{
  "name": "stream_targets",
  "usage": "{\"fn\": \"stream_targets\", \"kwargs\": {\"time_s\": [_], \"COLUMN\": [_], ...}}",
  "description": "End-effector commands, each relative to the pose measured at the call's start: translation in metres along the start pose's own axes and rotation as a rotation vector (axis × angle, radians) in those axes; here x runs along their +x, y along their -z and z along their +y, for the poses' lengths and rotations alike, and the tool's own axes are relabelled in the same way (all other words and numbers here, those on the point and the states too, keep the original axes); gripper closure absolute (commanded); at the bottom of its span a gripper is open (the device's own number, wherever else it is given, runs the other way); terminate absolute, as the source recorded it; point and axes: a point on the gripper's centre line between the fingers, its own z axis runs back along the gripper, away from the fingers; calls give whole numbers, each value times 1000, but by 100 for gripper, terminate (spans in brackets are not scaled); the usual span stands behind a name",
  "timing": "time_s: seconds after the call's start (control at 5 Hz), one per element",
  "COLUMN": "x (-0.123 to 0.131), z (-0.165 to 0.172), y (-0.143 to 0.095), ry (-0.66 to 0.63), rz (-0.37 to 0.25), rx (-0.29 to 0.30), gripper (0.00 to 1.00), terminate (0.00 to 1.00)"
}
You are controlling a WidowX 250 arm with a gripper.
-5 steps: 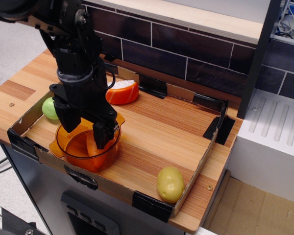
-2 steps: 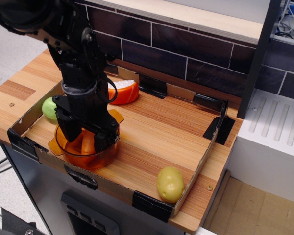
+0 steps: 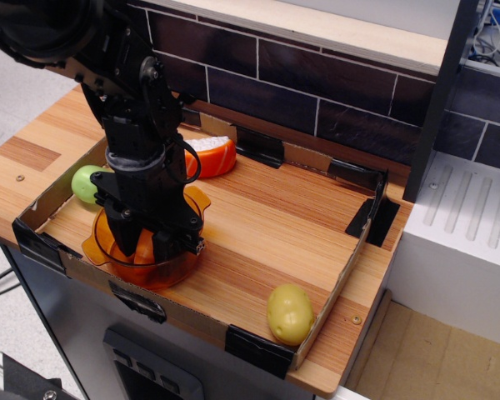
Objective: Take carrot out of pot
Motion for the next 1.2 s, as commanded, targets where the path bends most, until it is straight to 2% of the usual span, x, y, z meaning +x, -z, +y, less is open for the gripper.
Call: {"fn": "stream_targets", "kwargs": {"time_s": [0.0, 0.2, 0.4, 0.6, 0.8, 1.0], "x": [24, 39, 62, 85, 101, 105], "z": [16, 15, 0, -15, -27, -33], "y": [-68, -101, -95, -79, -61, -43], "ry": [-160, -239, -280, -309, -320, -309], "rz": [-257, -326, -259, -208, -171, -141], "rx": [25, 7, 11, 37, 59, 79], "gripper": [100, 100, 100, 100, 100, 100], "terminate": [0, 0, 0, 0, 0, 0]}}
